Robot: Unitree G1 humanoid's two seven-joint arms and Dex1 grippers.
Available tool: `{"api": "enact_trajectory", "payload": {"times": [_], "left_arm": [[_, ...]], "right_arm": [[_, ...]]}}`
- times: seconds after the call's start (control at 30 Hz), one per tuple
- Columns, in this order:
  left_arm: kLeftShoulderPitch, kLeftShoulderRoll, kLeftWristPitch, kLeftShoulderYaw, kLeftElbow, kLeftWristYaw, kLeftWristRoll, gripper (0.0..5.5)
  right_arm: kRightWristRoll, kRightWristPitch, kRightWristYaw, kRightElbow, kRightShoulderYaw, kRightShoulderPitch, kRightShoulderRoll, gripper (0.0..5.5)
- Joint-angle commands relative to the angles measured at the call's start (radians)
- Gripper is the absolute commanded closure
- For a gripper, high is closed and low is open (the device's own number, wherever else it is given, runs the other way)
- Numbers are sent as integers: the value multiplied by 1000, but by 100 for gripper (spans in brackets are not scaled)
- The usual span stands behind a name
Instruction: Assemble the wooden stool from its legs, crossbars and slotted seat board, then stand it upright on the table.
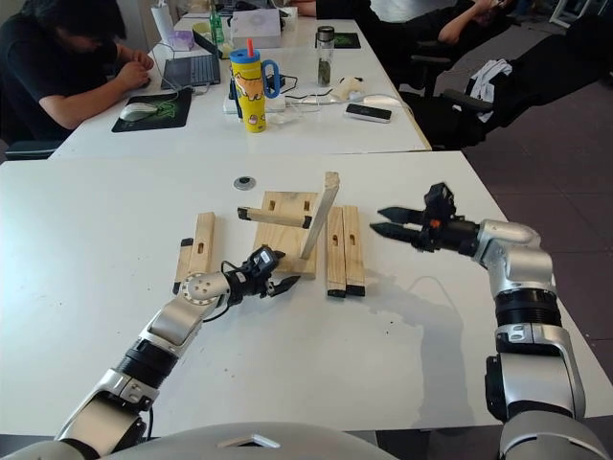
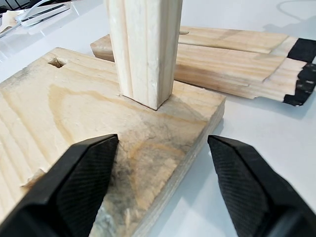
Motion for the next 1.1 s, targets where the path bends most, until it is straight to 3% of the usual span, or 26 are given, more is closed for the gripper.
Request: {"api": "enact_trajectory", "payload": {"times": [0.03, 0.27, 0.3, 0.43, 0.53, 0.57, 0.63, 0.77, 0.9, 1.0, 1.1], "left_arm": [[124, 44, 135, -60, 221, -3, 81, 213], [131, 47, 126, -62, 230, -9, 74, 213], [132, 48, 126, -62, 231, -8, 74, 213], [123, 42, 129, -66, 230, -8, 75, 213], [111, 42, 136, -58, 217, -8, 71, 213], [107, 43, 139, -58, 216, -12, 70, 213], [103, 48, 139, -60, 216, -18, 72, 213], [106, 48, 139, -47, 245, -2, 71, 213], [102, 45, 139, -38, 269, 13, 71, 213], [115, 42, 143, -20, 278, 35, 68, 213], [138, 41, 167, 8, 287, 86, 68, 213]], "right_arm": [[493, 287, -271, -323, -202, -238, 141, 395], [677, 181, -615, -365, -296, -389, 340, 516], [656, 174, -634, -379, -267, -375, 374, 538], [315, 198, -678, -342, 72, -60, 421, 546], [17, 119, -620, -175, 330, 189, 317, 546], [9, 130, -604, -170, 333, 220, 311, 546], [34, 94, -593, -196, 284, 200, 317, 546], [348, 10, -601, -253, -30, -42, 404, 546], [503, -54, -760, -203, -268, -172, 376, 546], [308, -149, -868, -106, -271, -130, 308, 546], [135, -107, -935, -91, -160, 42, 300, 546]]}}
